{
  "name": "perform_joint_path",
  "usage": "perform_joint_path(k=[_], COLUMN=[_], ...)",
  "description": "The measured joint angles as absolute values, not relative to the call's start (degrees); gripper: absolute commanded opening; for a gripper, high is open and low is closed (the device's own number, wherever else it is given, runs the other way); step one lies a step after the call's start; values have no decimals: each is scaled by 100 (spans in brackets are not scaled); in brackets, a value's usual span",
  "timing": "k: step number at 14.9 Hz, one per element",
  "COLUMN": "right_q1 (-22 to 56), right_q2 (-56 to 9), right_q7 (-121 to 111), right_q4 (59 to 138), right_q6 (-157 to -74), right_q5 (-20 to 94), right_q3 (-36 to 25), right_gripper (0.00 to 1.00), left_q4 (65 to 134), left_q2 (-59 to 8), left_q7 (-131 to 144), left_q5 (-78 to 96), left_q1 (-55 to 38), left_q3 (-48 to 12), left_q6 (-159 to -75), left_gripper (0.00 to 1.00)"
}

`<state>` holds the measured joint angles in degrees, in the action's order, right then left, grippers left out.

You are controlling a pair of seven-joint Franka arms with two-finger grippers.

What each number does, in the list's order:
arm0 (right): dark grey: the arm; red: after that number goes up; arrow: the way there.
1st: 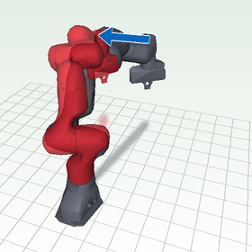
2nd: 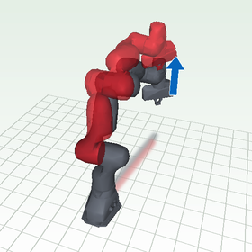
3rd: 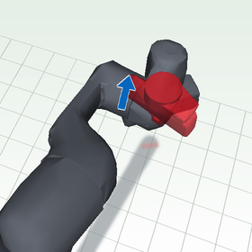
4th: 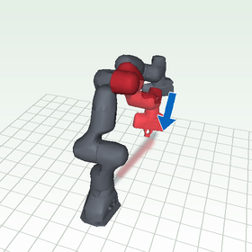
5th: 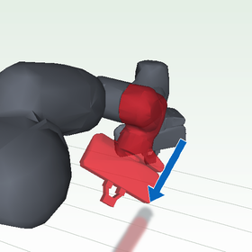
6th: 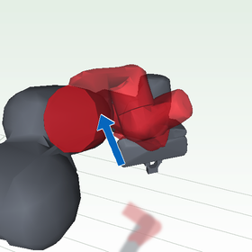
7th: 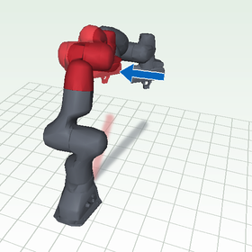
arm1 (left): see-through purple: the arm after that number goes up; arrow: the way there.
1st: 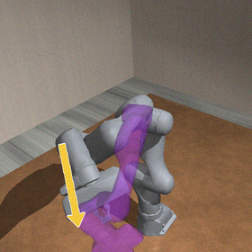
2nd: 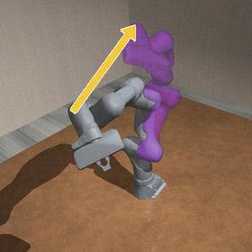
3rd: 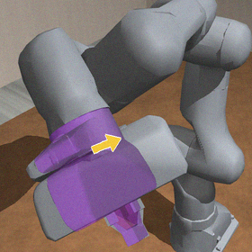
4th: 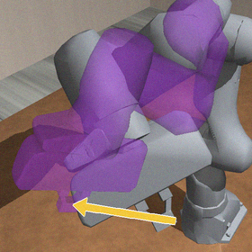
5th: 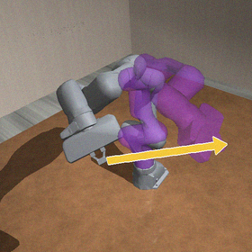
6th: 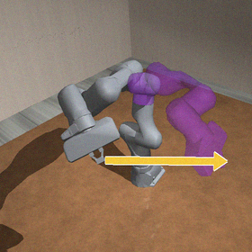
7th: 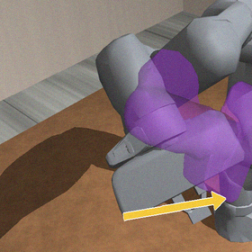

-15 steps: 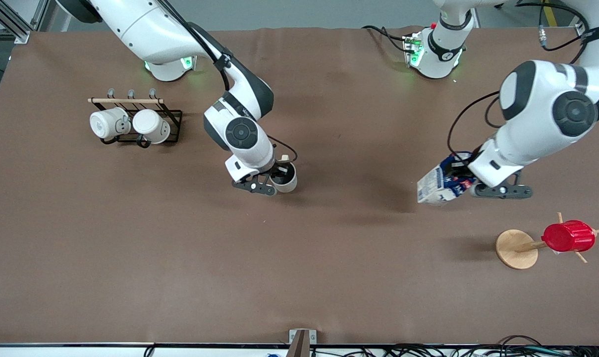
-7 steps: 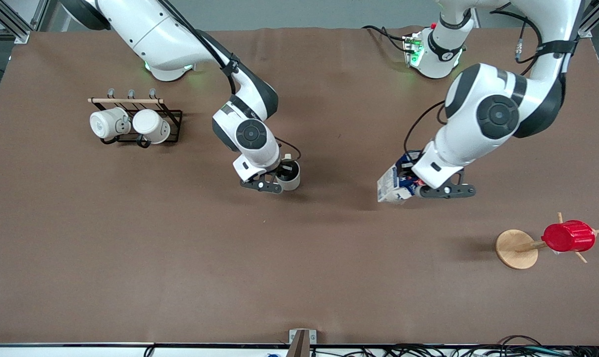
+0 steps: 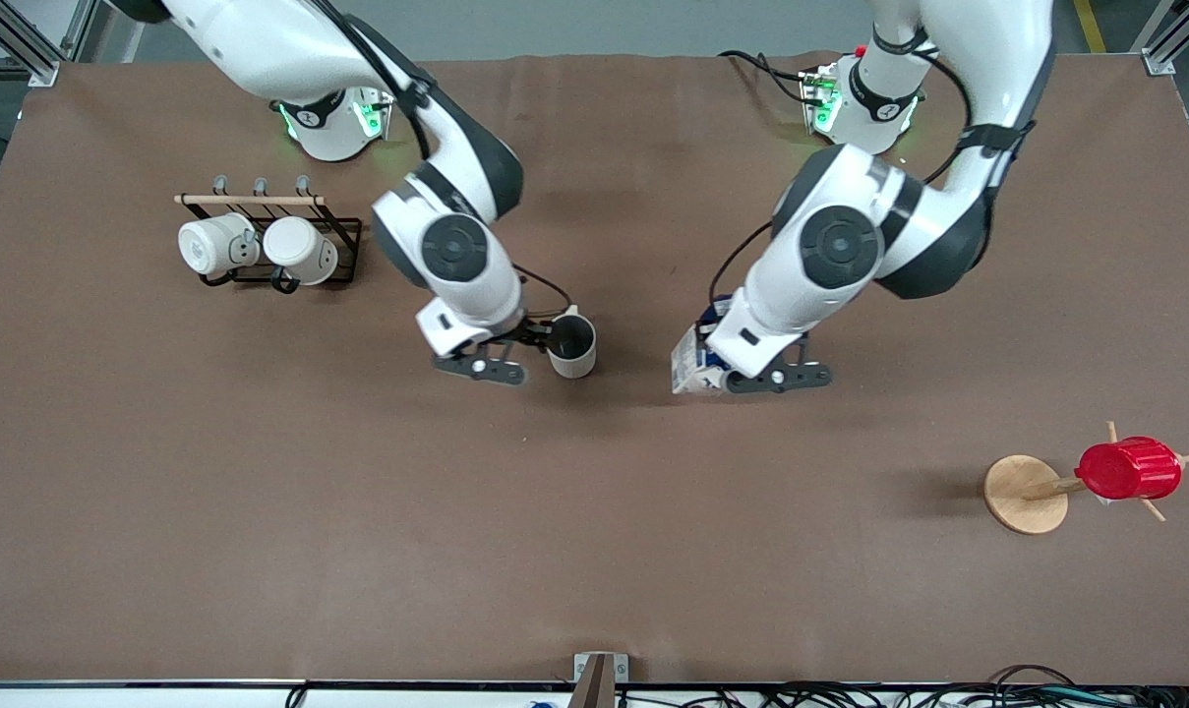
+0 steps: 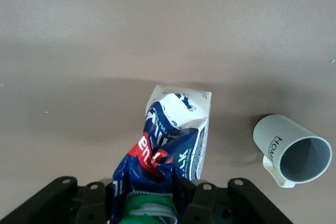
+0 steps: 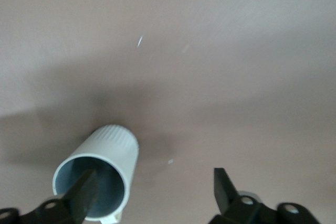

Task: Place cup and milk on table
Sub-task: 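Release the mug with the right gripper and withdraw it, then lower the milk carton beside the mug and open the left gripper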

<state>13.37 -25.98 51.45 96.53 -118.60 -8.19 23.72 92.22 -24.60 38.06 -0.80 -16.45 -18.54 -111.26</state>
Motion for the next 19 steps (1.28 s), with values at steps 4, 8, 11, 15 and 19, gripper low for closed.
perform_joint_path(k=[4,8,11,15,19], right_q1=[862,828,809,799,746], right_q2=[-1662,-1022,-768,-745,-745], right_q7=[3714,1600,180,-669,-734], right_q4=[9654,9647,9422,8969,8736], right_q6=[-11219,-10748,-10235,-9667,-9407], right_q5=[-766,-215,-116,-98,-98], right_q3=[1780,445,-454,-1081,-1134], right_gripper=[100,100,100,100,100], left_q4=[8817,8562,8447,8387,8386], left_q2=[-3007,-3295,-3367,-3418,-3489], left_q7=[4369,4486,4503,4534,4535], left_q5=[-415,-428,-428,-428,-541], left_q1=[-2085,-2248,-2362,-2533,-2647], left_q3=[-1849,-1840,-1837,-1833,-1832], left_q6=[-11124,-11119,-11113,-11082,-11013], left_gripper=[9,9,9,10,11])
